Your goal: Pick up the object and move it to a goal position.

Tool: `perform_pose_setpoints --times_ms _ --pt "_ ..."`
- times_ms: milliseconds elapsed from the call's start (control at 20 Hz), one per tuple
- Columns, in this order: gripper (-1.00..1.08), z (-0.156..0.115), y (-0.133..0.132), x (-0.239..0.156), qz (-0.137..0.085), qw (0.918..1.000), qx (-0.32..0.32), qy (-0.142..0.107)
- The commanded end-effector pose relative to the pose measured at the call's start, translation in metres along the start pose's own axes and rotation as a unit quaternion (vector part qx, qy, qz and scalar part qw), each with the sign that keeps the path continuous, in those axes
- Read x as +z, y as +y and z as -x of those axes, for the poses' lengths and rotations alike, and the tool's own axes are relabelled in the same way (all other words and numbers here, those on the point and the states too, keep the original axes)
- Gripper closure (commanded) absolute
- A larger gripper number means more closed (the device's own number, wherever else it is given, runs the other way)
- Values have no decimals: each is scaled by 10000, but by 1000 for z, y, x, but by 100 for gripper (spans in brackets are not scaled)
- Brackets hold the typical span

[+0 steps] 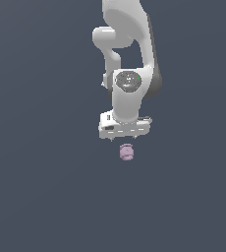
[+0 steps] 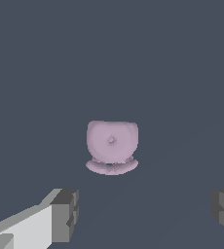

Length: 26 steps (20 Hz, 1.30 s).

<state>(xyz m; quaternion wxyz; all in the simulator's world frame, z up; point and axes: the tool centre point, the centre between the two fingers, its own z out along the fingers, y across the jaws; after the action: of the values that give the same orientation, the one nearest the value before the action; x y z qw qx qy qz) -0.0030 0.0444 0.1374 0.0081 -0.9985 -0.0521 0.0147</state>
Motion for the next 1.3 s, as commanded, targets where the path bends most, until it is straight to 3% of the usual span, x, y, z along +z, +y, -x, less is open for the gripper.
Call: perform_pose_setpoints --times_ms 0,450,800,1250 --pt "-92 -5 -6 14 27 10000 62 38" --pt "-92 -16 -19 47 84 9997 206 141" --pt "-92 -16 -19 53 82 9997 200 132" --pt "-92 -17 -19 94 85 9996 208 142"
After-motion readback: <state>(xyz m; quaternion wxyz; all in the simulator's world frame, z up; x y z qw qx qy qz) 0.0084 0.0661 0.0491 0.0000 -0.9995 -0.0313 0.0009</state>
